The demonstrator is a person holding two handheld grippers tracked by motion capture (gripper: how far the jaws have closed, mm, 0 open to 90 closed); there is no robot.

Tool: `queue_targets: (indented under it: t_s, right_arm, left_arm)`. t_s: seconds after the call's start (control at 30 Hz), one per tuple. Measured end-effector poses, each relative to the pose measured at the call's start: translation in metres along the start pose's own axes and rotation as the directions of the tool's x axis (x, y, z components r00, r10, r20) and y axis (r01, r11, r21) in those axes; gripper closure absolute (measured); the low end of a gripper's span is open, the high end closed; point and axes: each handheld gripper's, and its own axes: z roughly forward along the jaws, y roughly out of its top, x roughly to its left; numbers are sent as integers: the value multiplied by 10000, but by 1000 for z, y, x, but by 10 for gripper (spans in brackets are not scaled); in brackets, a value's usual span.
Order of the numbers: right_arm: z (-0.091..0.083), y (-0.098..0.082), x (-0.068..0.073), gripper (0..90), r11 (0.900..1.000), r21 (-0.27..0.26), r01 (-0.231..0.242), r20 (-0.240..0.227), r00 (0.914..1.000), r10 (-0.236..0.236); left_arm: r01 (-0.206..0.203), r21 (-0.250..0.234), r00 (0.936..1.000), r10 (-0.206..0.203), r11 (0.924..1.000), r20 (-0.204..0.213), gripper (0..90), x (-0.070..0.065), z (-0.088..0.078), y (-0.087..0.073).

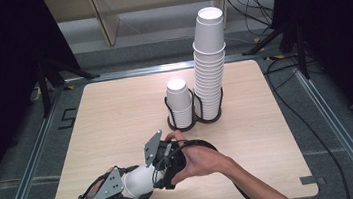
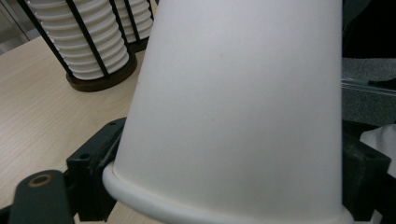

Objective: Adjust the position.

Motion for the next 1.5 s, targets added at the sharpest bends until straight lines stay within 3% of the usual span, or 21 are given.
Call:
queue_targets:
  t_s: [0.2, 0.37, 0.5, 0.7, 0.73, 0.77, 0.8, 0.83, 0.87, 0.9, 0.93, 0.97, 1.07, 1.17, 1.3, 1.33, 1.37, 1.4, 1.5]
  right_arm:
    - [-1, -5, 3, 251, 9992, -398, 28, -60, 10000, -30]
    - [-4, -11, 3, 252, 9953, -971, -27, -164, 9999, 12]
    - [-9, -16, 3, 254, 9889, -1473, -170, -80, 9998, 160]
    - [-22, -22, 3, 255, 9790, -1976, -492, -145, 9988, 473]
    - [-24, -23, 3, 255, 9776, -2043, -498, -164, 9987, 474]
    - [-26, -24, 4, 255, 9761, -2032, -773, -167, 9970, 755]
    - [-30, -27, 2, 255, 9731, -2206, -658, -45, 9978, 665]
    - [-30, -27, 2, 255, 9731, -2206, -658, -45, 9978, 665]
    - [-32, -29, 2, 255, 9699, -2294, -821, -49, 9965, 832]
    - [-36, -32, 0, 255, 9667, -2397, -892, -33, 9958, 911]
    - [-39, -35, -1, 255, 9620, -2542, -994, 20, 9947, 1033]
    - [-41, -37, -2, 255, 9571, -2686, -1090, 113, 9932, 1163]
    - [-46, -44, -6, 254, 9421, -3058, -1372, 227, 9882, 1513]
    - [-47, -48, -9, 254, 9284, -3437, -1413, 355, 9860, 1632]
    - [-46, -51, -10, 253, 9133, -3748, -1595, 351, 9819, 1859]
    - [-46, -52, -10, 253, 9072, -3774, -1860, 188, 9779, 2083]
    - [-46, -52, -10, 253, 9057, -3858, -1760, 192, 9799, 1986]
    - [-46, -52, -11, 253, 9043, -3931, -1666, 303, 9806, 1938]
    - [-43, -53, -11, 253, 8964, -4056, -1788, 240, 9782, 2060]
  left_arm:
    - [-34, -67, 9999, 34, 10000, 141, 115, 0, 0, -1]
    - [207, -480, 9995, -195, 9986, 239, 86, 2, -2, -1]
    - [368, -993, 9989, -339, 9944, 314, 82, 4, -4, -1]
    - [822, -1697, 9952, -720, 9821, 658, 83, 6, -7, 1]
    - [372, -1277, 9984, -315, 9911, 462, 84, 9, -11, 1]
    - [792, -1537, 9959, -713, 9849, 563, 88, 6, -9, 1]
    - [908, -1652, 9948, -819, 9821, 599, 110, 7, -9, 0]
    - [881, -1519, 9953, -807, 9845, 539, 110, 8, -10, 0]
    - [931, -1633, 9950, -858, 9822, 511, 153, 8, -10, -1]
    - [981, -1601, 9947, -917, 9822, 470, 142, 9, -11, -1]
    - [1011, -1889, 9941, -917, 9768, 580, 123, 10, -10, -1]
    - [1088, -1817, 9936, -1014, 9773, 497, 136, 9, -12, 0]
    - [1285, -2170, 9915, -1211, 9677, 475, 149, 10, -11, 0]
    - [1447, -2178, 9895, -1424, 9652, 260, 147, 12, -13, 1]
    - [1819, -2570, 9831, -1804, 9491, 297, 147, 14, -14, 0]
    - [1844, -2624, 9828, -1815, 9472, 357, 147, 15, -13, 0]
    - [1893, -2611, 9817, -1879, 9466, 304, 147, 15, -14, 0]
    - [1907, -2443, 9813, -1915, 9508, 207, 147, 15, -15, 0]
    - [1970, -2690, 9800, -1968, 9428, 282, 147, 15, -13, 0]
